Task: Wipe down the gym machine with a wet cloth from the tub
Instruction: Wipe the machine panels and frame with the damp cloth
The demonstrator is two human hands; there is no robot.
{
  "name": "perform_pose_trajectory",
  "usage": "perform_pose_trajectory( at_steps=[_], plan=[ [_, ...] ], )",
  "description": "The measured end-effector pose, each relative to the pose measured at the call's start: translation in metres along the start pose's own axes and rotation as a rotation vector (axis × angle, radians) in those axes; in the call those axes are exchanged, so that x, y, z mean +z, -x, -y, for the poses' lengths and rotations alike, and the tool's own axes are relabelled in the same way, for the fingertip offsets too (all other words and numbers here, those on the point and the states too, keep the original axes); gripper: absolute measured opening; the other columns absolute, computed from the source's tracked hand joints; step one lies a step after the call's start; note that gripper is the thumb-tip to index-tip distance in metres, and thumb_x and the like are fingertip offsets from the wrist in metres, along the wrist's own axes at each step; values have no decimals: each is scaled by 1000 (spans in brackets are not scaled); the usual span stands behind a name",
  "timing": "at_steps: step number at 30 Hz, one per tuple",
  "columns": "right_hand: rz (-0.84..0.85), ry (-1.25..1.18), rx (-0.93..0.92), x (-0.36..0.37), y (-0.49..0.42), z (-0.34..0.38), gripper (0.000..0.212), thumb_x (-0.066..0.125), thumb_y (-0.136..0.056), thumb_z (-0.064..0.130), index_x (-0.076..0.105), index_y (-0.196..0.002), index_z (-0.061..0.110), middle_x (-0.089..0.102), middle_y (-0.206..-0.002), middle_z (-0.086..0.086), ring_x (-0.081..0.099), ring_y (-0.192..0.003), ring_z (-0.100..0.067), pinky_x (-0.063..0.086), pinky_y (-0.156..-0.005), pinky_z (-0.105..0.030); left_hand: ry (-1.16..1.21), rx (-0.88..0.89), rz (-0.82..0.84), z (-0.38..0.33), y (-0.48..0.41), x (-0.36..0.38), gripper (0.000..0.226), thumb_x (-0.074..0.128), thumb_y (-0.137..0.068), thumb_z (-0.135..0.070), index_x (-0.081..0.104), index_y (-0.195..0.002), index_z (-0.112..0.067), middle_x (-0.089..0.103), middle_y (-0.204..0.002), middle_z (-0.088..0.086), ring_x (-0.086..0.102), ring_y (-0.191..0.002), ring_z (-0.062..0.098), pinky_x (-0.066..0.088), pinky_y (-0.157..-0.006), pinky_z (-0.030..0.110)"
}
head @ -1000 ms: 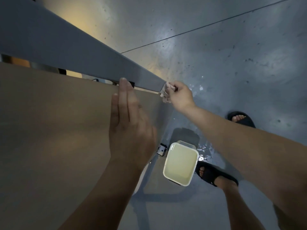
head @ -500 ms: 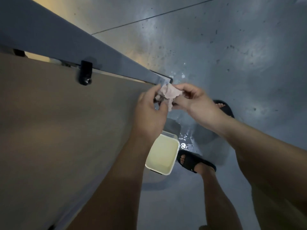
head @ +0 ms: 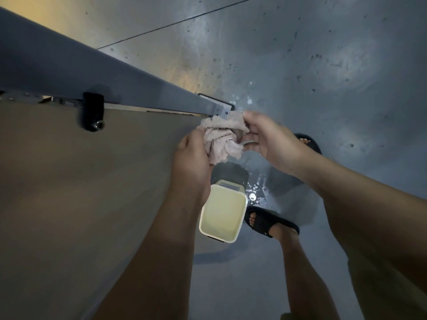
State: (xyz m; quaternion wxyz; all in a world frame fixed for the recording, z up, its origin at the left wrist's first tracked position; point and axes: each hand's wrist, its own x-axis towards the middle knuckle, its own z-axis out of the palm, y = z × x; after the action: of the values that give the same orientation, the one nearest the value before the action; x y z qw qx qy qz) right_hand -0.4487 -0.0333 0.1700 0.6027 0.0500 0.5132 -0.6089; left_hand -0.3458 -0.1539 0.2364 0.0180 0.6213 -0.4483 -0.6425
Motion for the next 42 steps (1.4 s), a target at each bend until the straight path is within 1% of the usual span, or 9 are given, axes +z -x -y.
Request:
perform_pose_trajectory(
  at_steps=[5, 8, 14, 18, 23, 28, 34, 39, 42],
  plan=[
    [-30, 185, -93, -4, 1, -9, 6, 72, -96, 19, 69, -98, 23, 71, -92, 3, 66, -84, -13, 53, -83, -33, -8, 4, -21, 2, 1, 4, 44, 49, -102, -40, 69, -120, -5, 75, -113, 17, 72, -107, 34, 55, -99, 58],
    [-148, 207, -107, -8, -1, -10, 13, 65, -100, 11, 67, -100, 24, 67, -93, 4, 65, -82, -10, 54, -80, -32, 47, -56, 19, 1, 2, 4, 51, 48, -96, -41, 67, -123, -2, 71, -121, 22, 69, -113, 36, 50, -103, 61],
    [-1, 180, -58, -16, 8, -10, 40, 71, -90, 44, 58, -128, 39, 69, -99, 10, 67, -99, -8, 46, -97, -28, 19, 30, 104, 9, 8, 4, 36, 54, -89, 0, 52, -125, 6, 60, -124, 37, 62, -116, 49, 53, -97, 61],
    [-20, 213, -148, -17, 8, -8, 25, 77, -91, 18, 70, -115, 21, 57, -97, -10, 60, -82, -21, 53, -77, -31, -65, 86, 54, 9, 7, 6, 20, 55, -103, -2, 52, -122, -4, 69, -111, 22, 71, -103, 37, 57, -94, 57],
    [-50, 218, -201, -30, 8, 0, 18, 65, -100, 12, 70, -113, 25, 57, -85, 5, 57, -74, -7, 48, -66, -21, -181, 103, -57, 14, 2, 6, 42, 59, -103, -8, 39, -136, -26, 69, -102, 6, 73, -82, 12, 61, -75, 33],
    [10, 1, -200, -33, 8, -2, 23, 63, -94, 14, 72, -111, 27, 63, -87, -8, 57, -76, -23, 48, -68, -29, -510, 71, 153, 7, 5, 5, 28, 54, -102, -16, 73, -100, -35, 77, -99, -3, 70, -88, 10, 54, -75, 23],
    [174, -254, -118, -35, 12, 4, 41, 60, -90, 5, 58, -132, 5, 67, -90, -11, 67, -80, -23, 58, -75, -35, -835, 154, -61, 10, 0, 13, 40, 68, -93, -34, 59, -131, -25, 36, -138, -1, 54, -112, 17, 44, -98, 23],
    [183, -212, -125, -25, 13, 4, 37, 61, -88, 1, 61, -123, 11, 72, -100, -9, 70, -84, -20, 59, -77, -31, -184, -97, 234, 8, 1, 25, 47, 53, -73, -5, 69, -117, -7, 72, -118, 17, 70, -108, 26, 55, -99, 33],
    [-9, 122, -164, -22, 7, 2, 25, 68, -94, 2, 67, -114, 17, 70, -102, -5, 65, -84, -13, 55, -80, -33, -218, -46, 233, 10, 1, 28, 31, 60, -87, -4, 69, -116, 2, 74, -110, 23, 72, -106, 35, 57, -99, 41]
  ],
)
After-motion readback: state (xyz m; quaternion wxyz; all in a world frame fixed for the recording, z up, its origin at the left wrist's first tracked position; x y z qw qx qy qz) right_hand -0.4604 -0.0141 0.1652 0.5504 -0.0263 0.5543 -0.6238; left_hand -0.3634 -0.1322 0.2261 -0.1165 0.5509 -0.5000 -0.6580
